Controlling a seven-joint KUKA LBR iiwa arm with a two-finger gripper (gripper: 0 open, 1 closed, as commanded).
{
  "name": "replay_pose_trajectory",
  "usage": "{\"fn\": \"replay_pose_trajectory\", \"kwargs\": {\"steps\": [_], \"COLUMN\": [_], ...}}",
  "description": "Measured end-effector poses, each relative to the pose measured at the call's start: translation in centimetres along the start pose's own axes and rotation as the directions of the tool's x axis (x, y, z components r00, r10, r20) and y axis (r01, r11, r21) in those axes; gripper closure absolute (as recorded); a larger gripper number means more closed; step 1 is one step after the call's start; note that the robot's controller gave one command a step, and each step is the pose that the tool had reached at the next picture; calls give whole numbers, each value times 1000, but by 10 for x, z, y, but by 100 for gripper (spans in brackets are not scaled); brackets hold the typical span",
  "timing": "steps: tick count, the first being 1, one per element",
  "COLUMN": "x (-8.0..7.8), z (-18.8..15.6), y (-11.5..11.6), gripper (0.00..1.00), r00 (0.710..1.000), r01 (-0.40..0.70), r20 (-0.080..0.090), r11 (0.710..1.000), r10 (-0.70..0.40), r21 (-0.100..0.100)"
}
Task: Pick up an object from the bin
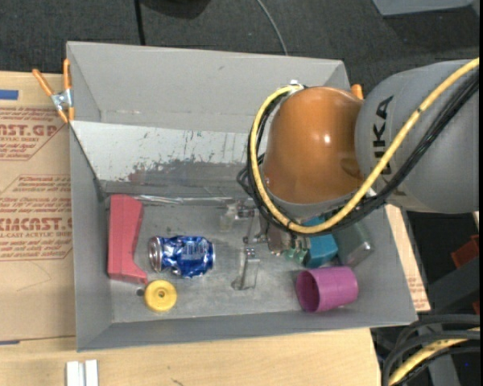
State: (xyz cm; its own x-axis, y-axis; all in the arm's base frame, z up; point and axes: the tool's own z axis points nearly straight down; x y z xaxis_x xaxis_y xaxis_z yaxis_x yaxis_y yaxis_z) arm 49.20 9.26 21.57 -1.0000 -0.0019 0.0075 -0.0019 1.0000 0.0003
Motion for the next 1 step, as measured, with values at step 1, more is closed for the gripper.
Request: {"fn": "replay_pose_trajectory", "kwargs": {"steps": [1], "x": [-2], "z": [-4], "y": [0], "gripper": [0], "r00": [1000], "r01": [-1], "r20": [8], "r11": [1000], "r10": [1], "r21": [-1]}}
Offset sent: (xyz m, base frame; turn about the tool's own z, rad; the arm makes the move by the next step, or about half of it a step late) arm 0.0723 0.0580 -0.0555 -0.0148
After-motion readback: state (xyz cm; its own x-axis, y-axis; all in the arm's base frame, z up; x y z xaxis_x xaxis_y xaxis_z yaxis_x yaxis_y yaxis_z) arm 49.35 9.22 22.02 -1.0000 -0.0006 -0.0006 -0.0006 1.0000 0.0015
